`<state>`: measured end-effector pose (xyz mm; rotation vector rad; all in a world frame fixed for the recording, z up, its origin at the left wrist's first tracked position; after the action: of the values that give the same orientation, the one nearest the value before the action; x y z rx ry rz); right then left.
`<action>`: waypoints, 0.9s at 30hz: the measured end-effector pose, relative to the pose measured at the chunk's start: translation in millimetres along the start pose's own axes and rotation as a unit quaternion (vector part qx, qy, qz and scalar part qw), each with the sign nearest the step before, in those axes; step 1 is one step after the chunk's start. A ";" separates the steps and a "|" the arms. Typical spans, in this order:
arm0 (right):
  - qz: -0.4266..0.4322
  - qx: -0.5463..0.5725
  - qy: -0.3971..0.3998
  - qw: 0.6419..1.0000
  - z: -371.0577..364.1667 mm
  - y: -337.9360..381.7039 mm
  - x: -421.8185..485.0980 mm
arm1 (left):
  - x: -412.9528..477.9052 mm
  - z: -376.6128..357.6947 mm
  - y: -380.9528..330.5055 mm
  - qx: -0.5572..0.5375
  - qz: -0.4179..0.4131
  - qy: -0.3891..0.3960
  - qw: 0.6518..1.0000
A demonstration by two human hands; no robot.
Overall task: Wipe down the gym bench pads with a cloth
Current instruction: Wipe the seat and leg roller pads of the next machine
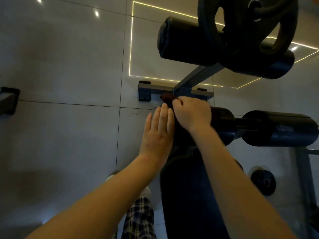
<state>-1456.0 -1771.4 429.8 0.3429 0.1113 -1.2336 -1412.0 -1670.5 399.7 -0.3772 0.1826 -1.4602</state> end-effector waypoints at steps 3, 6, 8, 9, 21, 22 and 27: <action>-0.032 -0.027 0.211 0.977 -24.9 -2.6 34.9 | -0.4 0.8 -1.5 0.023 -0.021 0.013 0.999; 0.022 -0.023 0.119 0.992 -13.8 1.9 21.4 | 1.5 1.9 0.1 0.016 -0.028 0.007 0.999; 0.073 0.033 -0.056 0.995 7.6 4.3 -18.4 | 1.3 3.0 0.6 0.000 -0.027 -0.002 1.000; 0.087 0.037 -0.115 0.989 8.7 2.5 -44.5 | 1.2 3.9 0.9 -0.005 -0.024 0.001 1.000; -0.075 0.001 0.145 0.987 -11.3 -34.4 27.2 | 3.9 4.8 -0.4 -0.012 -0.020 0.007 1.000; -0.104 0.012 0.204 0.973 -18.2 -40.4 35.2 | 4.8 5.1 -0.6 -0.008 -0.025 0.011 1.000; 0.062 0.015 0.014 0.998 4.2 -25.6 -1.7 | 3.6 4.7 1.5 -0.003 -0.032 0.000 0.999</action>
<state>-1481.0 -1778.6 429.2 0.3876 0.0941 -1.1084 -1408.6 -1673.3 403.9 -0.3912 0.1763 -1.5236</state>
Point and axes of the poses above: each hand's wrist, its own x-axis towards the middle knuckle, its own z-axis out of the back of the hand, y = z × x, the point moved 9 cm from there along x, towards the middle knuckle, and after that the axes turned 1 degree about -z, right-handed, at the moved point
